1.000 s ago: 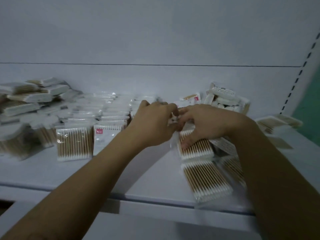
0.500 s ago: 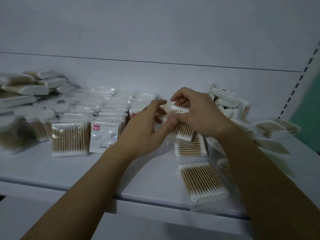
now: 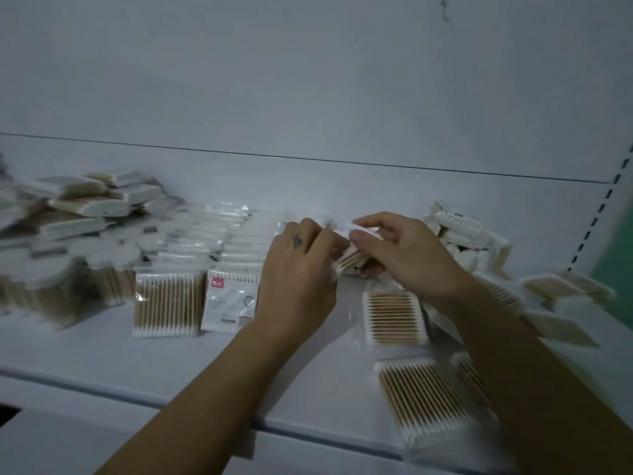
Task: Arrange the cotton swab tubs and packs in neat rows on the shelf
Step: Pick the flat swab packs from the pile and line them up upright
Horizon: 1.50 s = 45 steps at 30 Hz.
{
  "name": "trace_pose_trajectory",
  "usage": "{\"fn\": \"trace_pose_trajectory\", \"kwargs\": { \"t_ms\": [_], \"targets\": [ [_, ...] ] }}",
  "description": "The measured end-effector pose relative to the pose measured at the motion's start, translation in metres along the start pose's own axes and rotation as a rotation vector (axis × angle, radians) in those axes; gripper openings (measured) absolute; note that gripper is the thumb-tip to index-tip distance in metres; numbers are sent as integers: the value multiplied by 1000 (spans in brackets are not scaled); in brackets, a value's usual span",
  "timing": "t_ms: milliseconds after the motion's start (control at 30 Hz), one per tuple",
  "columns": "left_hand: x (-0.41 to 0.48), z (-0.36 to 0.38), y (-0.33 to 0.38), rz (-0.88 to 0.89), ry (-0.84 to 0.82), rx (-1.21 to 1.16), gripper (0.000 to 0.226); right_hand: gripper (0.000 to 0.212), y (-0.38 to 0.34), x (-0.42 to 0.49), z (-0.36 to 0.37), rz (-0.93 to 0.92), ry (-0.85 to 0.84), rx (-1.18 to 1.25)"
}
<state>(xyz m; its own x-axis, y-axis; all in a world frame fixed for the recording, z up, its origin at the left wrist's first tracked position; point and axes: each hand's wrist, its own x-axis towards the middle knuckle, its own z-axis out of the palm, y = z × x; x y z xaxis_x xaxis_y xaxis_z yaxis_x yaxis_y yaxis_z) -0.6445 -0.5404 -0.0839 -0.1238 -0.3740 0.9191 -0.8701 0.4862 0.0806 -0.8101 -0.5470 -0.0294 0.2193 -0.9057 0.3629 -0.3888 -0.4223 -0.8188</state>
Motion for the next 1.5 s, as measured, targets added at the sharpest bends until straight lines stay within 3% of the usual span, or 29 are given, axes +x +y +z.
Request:
{"fn": "trace_pose_trajectory", "kwargs": {
  "t_ms": [167,300,400,533,600,667,767,933,1033,1133,1333,1500],
  "targets": [
    [-3,-6,11,27,-175,91,71,36,11,6,0,-11,147,14],
    [3,-12,6,-38,-86,92,62,30,11,8,5,-38,68,-63],
    [2,-12,-2,-128,-113,62,69,42,12,7,11,-51,47,-98],
    [1,-12,-1,-343,-90,-228,76,62,4,4,9,5,101,252],
    [4,-13,3,-519,-92,-450,81,61,1,2,8,10,106,413],
    [6,-12,8,-604,-102,-557,73,51,0,0,7,12,114,476],
    [10,-10,14,-551,-96,-571,47,34,-1,-1,7,31,79,515],
    [29,-28,5,-495,-126,-533,29,27,1,1,4,-74,95,146],
    [43,-44,-8,-381,-322,-398,22,26,-1,0,-3,-115,-23,-322],
    [60,-57,-18,-286,-607,-184,25,45,-9,-2,-14,-171,-117,-755],
    [63,-45,-32,12,-914,292,32,40,-4,-5,-18,-87,-386,-890],
    [58,-29,-33,163,-853,427,49,72,6,-5,-13,-10,-459,-1036]
  ]
}}
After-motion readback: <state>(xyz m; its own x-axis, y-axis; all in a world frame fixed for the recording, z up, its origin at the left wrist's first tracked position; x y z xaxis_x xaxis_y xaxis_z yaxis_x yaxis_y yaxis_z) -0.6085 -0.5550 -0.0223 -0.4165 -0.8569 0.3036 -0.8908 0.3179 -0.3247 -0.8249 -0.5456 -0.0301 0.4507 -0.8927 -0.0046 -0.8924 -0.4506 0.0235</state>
